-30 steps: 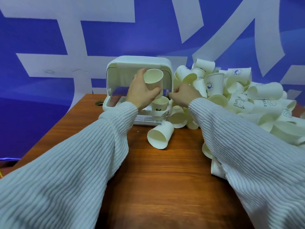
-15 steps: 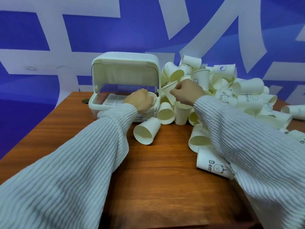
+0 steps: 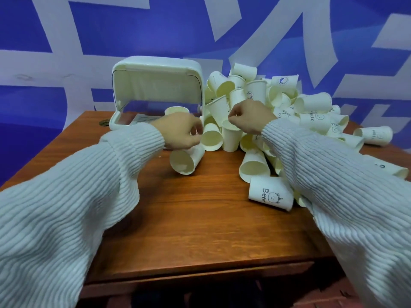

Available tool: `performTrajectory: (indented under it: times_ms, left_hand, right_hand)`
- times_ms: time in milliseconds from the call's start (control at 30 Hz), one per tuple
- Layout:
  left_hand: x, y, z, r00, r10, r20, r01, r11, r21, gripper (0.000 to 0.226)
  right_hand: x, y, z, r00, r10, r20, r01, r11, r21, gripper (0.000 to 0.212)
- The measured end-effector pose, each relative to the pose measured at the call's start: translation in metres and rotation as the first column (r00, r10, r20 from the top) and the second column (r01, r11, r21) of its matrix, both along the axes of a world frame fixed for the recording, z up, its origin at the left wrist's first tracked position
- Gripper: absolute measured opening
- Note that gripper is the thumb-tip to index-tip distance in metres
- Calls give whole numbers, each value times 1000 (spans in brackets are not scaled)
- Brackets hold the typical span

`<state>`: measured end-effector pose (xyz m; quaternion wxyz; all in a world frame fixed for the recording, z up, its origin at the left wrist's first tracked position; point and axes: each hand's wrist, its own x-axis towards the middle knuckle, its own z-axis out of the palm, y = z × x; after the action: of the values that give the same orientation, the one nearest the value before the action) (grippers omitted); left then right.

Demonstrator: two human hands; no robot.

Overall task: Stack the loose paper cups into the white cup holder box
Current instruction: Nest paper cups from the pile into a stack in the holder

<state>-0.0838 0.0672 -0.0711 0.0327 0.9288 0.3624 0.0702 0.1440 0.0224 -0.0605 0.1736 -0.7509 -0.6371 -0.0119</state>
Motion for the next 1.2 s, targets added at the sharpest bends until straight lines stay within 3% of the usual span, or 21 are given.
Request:
performTrajectory:
  times_ms: [67,133,233,367,467,567,700,933,1067,1200]
  left_hand:
    - [-6,-10,-5,989,5,-145,-6,1000,-10,47]
    - [-8,-16,-16,980,65,-187,-68,998,-9,63]
    - [-7,-19,-29,982,152,-116,-156,987,-32,77]
    - [-5,-21,-44,971,235,-33,-237,970,-49,73]
    - [-8,-21,-39,974,223,43,-219,973,-71,69]
    - [-19,-24,-21,954,192,231,-191,981,-28,76]
    - [-38,-20,2,843,280,459,-306,952,-19,67]
    - [-67,-2,8,715,351,605,-398,915,-60,80]
    - [-73,6,3,697,333,635,-434,901,3,73]
    - [-75,11,-1,692,324,645,-440,898,21,82]
  right_hand:
    - [-6,-1,-7,993,24,113,-16,997,-71,26]
    - [-10,2,-16,974,13,226,11,995,-102,26]
    - [-14,2,-23,951,-17,308,50,994,-100,24]
    - [-12,-5,-19,927,-49,372,74,996,-53,26]
    - [-8,-12,-4,937,-110,331,94,994,64,28]
    - [-10,-16,15,974,-137,179,94,969,229,23]
    - [-29,-8,27,1000,4,-11,1,924,382,23]
    - [-65,22,14,983,173,66,-184,885,428,25]
    - [-78,37,8,958,220,186,-274,896,349,26]
    - [-86,49,2,936,196,294,-284,912,297,28]
